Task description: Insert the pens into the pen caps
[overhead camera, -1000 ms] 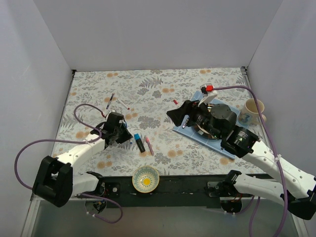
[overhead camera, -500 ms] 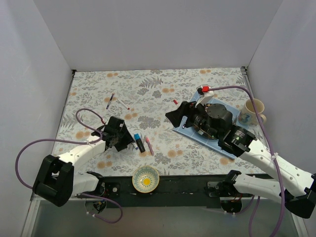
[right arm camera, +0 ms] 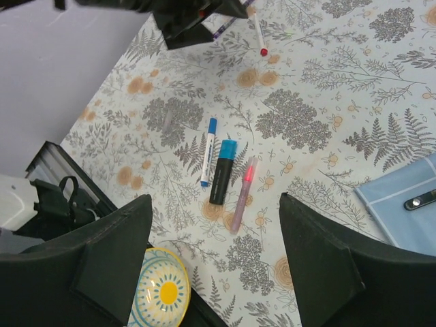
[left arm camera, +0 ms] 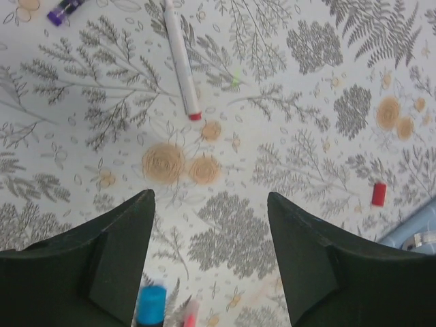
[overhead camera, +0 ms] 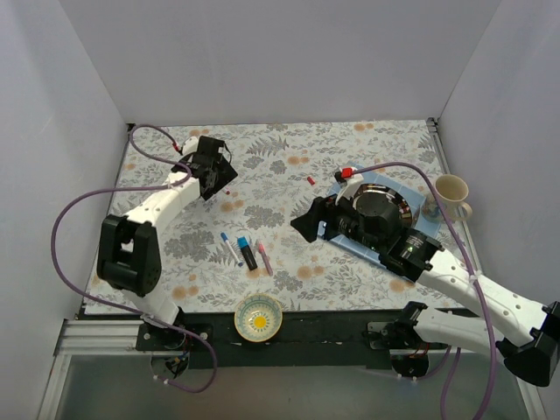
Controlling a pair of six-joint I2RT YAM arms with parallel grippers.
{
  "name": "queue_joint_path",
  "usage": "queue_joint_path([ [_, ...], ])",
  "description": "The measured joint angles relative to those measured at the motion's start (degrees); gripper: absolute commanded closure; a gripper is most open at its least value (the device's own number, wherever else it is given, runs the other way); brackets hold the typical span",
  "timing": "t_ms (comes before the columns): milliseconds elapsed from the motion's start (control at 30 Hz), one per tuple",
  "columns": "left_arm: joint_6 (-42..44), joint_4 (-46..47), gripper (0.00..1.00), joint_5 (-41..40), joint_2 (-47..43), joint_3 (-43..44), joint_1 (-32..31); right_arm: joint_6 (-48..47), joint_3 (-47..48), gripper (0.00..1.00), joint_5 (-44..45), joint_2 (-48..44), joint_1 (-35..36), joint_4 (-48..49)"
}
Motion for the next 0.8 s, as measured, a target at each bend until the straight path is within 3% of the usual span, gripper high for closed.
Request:
queue_joint_path([
  [333, 1.99, -2.19, 0.47, 0.09, 26.64, 18.18, 4.79, -3.34, -2.95, 0.21, -3.41, -4.26, 0.00, 1.75],
  [600, 2.93, -3.82, 0.54, -0.02, 30.77, 19.76, 5.66, -5.07, -3.04, 0.21, -3.39, -4.42, 0.00, 2.16],
  [800, 4.76, -3.80, 0.75, 0.02, 31.61, 20.26, 5.66, -5.75, -3.08, 0.21, -3.74, -4.37, 0.00, 2.19],
])
